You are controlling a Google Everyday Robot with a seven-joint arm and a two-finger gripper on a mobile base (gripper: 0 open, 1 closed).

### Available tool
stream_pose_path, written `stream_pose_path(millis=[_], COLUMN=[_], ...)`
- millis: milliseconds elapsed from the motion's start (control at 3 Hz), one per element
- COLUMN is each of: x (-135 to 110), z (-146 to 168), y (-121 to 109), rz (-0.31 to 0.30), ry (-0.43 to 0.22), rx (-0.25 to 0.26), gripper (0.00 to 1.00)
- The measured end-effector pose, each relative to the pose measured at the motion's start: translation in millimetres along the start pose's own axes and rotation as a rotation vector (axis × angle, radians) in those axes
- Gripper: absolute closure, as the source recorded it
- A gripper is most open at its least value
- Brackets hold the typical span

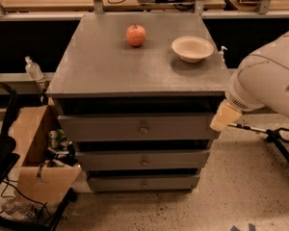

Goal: Open bottom drawer

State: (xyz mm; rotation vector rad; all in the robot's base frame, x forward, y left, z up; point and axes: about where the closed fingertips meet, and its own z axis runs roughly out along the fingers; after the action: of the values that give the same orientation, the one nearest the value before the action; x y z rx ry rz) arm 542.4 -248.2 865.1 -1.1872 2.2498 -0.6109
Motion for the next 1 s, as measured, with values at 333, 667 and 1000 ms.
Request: stream_pose_path(millis=[333, 667, 1000], x=[14, 49, 126], z=[15, 37, 89], y=[15, 51, 123], rz=[-0.007, -0.054, -0.172], ry=[0.010, 0.012, 0.007], rx=[-0.026, -0.068, -0.149], gripper=[0.00, 0.00, 0.00])
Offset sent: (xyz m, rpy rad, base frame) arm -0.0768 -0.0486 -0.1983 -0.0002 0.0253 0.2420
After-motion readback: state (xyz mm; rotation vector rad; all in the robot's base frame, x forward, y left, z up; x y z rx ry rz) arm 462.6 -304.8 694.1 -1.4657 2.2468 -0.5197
